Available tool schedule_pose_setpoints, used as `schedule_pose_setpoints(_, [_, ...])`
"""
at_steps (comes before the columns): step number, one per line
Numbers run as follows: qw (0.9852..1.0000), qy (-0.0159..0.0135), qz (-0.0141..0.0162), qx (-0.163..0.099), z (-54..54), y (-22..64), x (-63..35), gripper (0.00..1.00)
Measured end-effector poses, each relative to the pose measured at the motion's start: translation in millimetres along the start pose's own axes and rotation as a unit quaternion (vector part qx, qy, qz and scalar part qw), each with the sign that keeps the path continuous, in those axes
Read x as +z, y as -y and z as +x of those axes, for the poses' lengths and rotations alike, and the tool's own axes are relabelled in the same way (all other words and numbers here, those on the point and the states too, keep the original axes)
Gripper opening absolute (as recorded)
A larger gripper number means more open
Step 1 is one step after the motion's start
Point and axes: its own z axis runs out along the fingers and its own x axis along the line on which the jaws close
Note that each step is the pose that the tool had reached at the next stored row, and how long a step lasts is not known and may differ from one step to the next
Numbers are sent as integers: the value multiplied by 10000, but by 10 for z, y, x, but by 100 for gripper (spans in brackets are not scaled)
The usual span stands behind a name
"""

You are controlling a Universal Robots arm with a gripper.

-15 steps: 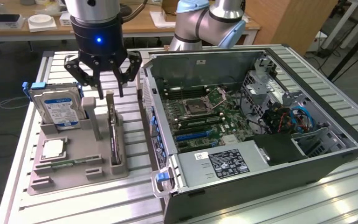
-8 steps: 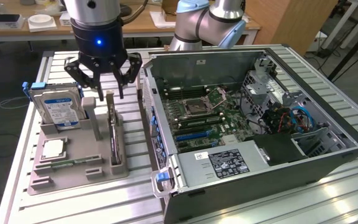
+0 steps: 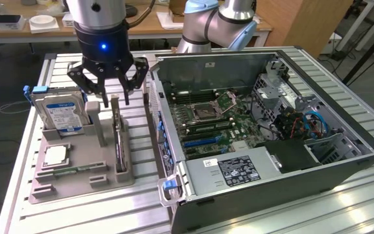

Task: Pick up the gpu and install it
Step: 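Pick up the gpu and move the gpu toward the slot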

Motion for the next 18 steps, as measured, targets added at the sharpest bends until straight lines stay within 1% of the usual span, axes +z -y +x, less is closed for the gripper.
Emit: schedule_pose_setpoints(18, [10000,1,7,7,3,64,56,47])
